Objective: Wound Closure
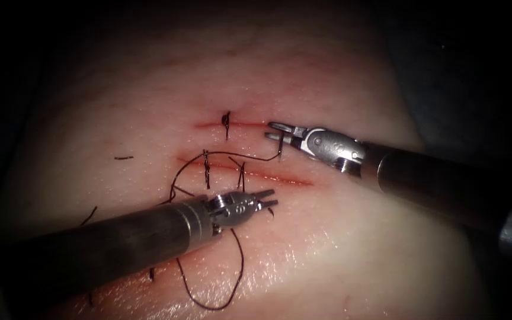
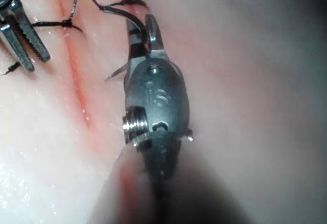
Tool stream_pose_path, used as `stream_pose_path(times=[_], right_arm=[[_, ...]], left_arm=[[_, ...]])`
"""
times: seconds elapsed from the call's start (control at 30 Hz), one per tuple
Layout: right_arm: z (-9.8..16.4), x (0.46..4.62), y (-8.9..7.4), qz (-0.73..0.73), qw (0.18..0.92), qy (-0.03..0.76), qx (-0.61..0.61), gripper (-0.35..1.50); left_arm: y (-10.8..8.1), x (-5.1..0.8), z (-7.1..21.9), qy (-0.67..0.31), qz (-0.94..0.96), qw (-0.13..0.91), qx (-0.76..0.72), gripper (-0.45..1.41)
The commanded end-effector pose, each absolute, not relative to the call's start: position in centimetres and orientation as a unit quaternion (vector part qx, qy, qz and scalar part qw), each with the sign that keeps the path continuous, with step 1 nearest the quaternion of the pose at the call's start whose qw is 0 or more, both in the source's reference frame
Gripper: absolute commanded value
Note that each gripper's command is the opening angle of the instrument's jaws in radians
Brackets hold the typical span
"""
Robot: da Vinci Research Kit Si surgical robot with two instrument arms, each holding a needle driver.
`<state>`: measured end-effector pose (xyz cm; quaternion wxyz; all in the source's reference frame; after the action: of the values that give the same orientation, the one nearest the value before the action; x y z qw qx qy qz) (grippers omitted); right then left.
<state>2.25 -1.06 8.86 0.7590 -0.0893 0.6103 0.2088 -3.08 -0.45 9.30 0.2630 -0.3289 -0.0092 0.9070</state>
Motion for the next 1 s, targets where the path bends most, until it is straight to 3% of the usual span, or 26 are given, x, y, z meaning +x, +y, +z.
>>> stream_pose_path(times=[0.03,0.57,1.0], right_arm=[[8.9,2.34,-1.0,0.208,0.758,0.612,-0.09,-0.35],[9.3,2.31,-1.9,0.094,0.763,0.611,-0.19,-0.35],[9.6,2.28,-2.2,0.088,0.782,0.596,-0.16,-0.35]], left_arm=[[-0.4,-3.13,9.4,-0.01,0.906,0.263,-0.33,-0.06],[-0.7,-3.01,9.3,-0.021,0.91,0.27,-0.313,-0.1],[-0.8,-2.97,9.4,-0.029,0.92,0.266,-0.285,-0.1]])
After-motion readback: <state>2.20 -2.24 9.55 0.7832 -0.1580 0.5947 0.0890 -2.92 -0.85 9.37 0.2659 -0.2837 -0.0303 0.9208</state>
